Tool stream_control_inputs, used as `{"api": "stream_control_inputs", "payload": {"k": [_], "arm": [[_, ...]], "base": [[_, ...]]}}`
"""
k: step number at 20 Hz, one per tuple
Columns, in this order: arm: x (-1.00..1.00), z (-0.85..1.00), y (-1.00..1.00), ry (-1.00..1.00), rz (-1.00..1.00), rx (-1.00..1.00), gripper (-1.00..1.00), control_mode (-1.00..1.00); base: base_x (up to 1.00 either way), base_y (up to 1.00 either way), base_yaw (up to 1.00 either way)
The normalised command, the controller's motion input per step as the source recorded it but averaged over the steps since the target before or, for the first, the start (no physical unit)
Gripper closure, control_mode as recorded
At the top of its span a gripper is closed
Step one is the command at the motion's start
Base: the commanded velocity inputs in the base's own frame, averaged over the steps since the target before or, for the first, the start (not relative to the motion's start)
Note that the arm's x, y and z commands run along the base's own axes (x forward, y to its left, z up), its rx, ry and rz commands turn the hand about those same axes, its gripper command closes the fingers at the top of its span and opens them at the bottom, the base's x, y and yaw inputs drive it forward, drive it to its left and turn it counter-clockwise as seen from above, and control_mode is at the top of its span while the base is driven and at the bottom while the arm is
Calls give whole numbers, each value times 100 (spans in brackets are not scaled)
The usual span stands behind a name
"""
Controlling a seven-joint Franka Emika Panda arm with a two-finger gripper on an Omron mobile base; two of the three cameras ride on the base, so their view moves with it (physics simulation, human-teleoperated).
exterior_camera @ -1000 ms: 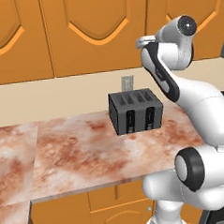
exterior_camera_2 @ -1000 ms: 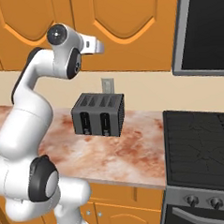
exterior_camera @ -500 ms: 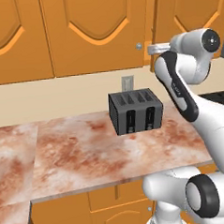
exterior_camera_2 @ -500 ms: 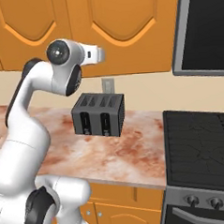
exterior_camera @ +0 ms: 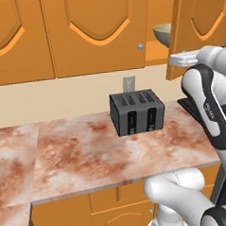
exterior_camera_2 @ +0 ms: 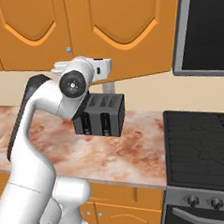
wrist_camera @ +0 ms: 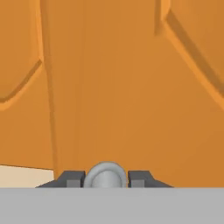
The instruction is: Move the bowls from the cabinet to the plates on the dining table.
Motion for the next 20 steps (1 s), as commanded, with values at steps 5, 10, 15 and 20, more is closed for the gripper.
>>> {"api": "stream_control_inputs", "payload": {"k": [5,10,15,20], "arm": [[-67,0,-59,-14,9,0,100,-100],[-53,0,-51,-12,8,0,-100,-100],[-48,0,-40,-9,7,0,-100,-100],[-33,0,6,-3,3,-2,-100,-100]], "base": [[0,0,0],[0,0,0],[0,0,0],[0,0,0]]}}
